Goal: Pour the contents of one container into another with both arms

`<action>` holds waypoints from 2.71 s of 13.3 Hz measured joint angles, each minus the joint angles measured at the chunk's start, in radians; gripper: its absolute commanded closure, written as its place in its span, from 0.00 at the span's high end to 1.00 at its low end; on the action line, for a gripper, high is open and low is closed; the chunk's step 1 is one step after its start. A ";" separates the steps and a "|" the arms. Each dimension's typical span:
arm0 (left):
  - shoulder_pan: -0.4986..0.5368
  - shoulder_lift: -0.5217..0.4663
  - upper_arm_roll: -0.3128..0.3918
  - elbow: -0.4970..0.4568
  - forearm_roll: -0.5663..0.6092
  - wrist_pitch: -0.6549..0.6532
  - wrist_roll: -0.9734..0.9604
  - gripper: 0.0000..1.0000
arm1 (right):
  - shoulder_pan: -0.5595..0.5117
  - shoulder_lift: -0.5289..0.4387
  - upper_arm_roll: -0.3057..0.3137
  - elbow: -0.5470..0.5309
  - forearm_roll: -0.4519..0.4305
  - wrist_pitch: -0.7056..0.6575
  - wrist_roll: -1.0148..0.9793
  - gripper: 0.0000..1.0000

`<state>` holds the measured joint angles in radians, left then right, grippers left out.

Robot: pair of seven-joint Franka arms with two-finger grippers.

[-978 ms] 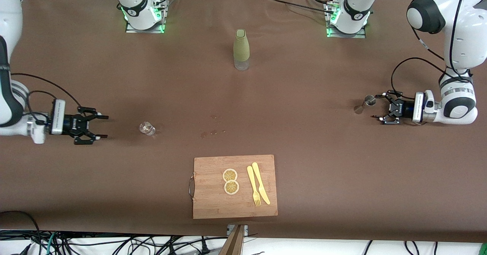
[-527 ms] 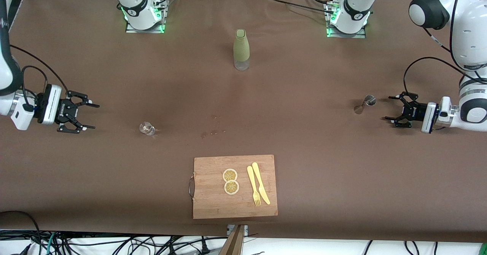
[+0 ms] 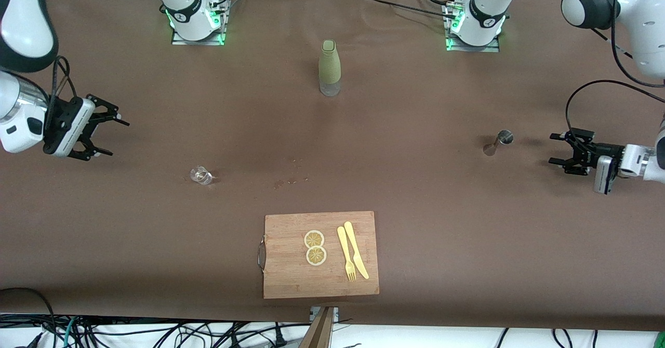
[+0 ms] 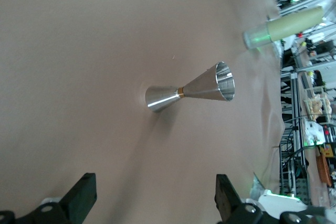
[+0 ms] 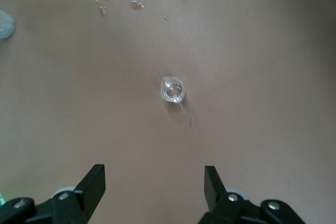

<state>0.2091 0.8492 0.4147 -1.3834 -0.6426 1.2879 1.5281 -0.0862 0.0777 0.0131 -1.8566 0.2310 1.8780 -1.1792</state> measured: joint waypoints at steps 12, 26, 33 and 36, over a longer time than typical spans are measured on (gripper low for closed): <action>-0.132 -0.474 -0.101 0.014 0.345 -0.112 -0.594 1.00 | 0.146 -0.097 -0.009 0.049 -0.173 -0.164 0.653 0.99; -0.217 -0.638 -0.237 0.040 0.530 0.098 -1.134 1.00 | 0.166 -0.098 -0.018 0.079 -0.230 -0.209 0.743 0.99; -0.223 -0.647 -0.272 0.072 0.530 0.104 -1.363 1.00 | 0.167 -0.098 -0.019 0.079 -0.230 -0.210 0.744 0.99; -0.223 -0.648 -0.277 0.074 0.530 0.104 -1.367 1.00 | 0.167 -0.098 -0.019 0.079 -0.230 -0.210 0.744 0.99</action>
<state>-0.0142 0.2016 0.1377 -1.3094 -0.1123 1.3919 0.1607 0.0808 -0.0202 -0.0058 -1.7776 0.0013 1.6678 -0.4349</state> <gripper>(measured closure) 0.000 0.009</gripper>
